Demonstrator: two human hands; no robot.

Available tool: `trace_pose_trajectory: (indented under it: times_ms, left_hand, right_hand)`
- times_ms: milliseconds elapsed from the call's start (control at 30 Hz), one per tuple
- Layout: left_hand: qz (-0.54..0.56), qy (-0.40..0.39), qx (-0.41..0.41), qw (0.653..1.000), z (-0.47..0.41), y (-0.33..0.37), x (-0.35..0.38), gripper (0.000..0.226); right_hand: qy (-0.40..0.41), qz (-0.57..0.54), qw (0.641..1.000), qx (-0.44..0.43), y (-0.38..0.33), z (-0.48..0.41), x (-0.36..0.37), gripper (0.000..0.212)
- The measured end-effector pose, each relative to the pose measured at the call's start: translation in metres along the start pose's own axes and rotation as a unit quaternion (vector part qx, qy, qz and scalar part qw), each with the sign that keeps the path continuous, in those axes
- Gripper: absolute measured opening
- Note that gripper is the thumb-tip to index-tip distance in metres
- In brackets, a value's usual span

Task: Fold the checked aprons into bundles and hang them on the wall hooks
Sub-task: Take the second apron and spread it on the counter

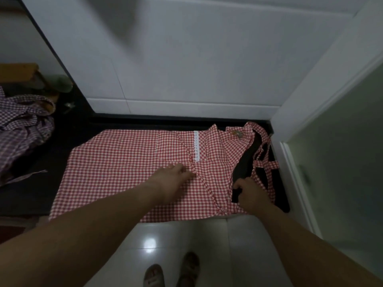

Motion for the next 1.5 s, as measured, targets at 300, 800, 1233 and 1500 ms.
trace_pose_trajectory:
  times_ms: [300, 800, 1233, 1500]
  left_hand:
    - [-0.127, -0.027, 0.100, 0.987, -0.039, 0.063, 0.011, 0.044]
    - [0.176, -0.356, -0.080, 0.914, 0.046, 0.084, -0.004, 0.035]
    - [0.217, -0.386, -0.116, 0.889, 0.094, 0.077, 0.059, 0.035]
    - [0.187, -0.084, 0.004, 0.979, 0.036, 0.042, 0.011, 0.040]
  right_hand:
    - [0.075, 0.142, 0.972, -0.169, -0.024, 0.002, -0.030, 0.013]
    - [-0.325, 0.071, 0.942, 0.049, -0.094, 0.030, -0.086, 0.012]
    - [-0.363, -0.026, 0.910, 0.197, -0.046, 0.111, -0.008, 0.010]
    - [-0.090, 0.028, 0.985, 0.142, -0.035, 0.074, -0.042, 0.016]
Point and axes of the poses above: each hand's wrist, its own z-axis away from the middle knuckle, its own x-axis out of the palm, y = z × x, the point moved 10 cm from there along -z, towards the middle knuckle, and after that the axes turned 12 degrees about y, right-handed, at the moved point
